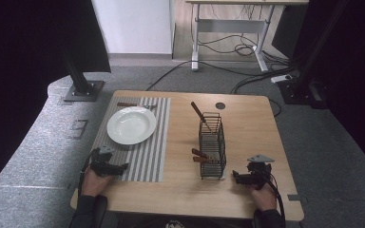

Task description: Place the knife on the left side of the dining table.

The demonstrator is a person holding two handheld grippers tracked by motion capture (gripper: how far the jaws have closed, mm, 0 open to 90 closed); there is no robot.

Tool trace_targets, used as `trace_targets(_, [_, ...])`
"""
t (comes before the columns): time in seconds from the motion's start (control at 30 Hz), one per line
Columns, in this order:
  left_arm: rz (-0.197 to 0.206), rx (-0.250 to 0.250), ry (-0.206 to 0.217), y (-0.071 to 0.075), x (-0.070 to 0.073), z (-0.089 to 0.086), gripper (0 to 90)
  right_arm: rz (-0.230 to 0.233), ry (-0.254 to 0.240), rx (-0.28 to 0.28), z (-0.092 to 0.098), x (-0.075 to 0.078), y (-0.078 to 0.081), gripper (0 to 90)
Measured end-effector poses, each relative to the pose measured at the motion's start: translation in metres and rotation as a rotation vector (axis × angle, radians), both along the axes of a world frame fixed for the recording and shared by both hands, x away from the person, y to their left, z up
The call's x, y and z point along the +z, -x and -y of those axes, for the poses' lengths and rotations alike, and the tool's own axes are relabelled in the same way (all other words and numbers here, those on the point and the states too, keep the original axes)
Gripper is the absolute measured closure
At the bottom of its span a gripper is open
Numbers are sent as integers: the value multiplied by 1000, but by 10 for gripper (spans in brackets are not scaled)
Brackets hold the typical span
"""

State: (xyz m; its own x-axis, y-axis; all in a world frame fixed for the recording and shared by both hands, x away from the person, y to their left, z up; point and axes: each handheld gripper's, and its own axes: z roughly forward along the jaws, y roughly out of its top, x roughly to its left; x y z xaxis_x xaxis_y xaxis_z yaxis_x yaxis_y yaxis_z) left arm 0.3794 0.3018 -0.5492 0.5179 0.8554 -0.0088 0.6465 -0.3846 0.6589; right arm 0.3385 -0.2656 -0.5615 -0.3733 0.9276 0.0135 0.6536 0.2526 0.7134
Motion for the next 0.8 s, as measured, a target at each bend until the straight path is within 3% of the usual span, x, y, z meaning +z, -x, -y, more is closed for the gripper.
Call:
trace_targets(0.3, [-11,9,-6,-1,3,0,0,0,0,-1,0,0,0,0])
trace_targets(0.57, [16,-5,-10,-1,13,5,0,-1,0,-3,0,0,0,0])
trace_targets(0.8, [46,-22,15,-7,30,14,0,-1,0,-3,0,0,0,0])
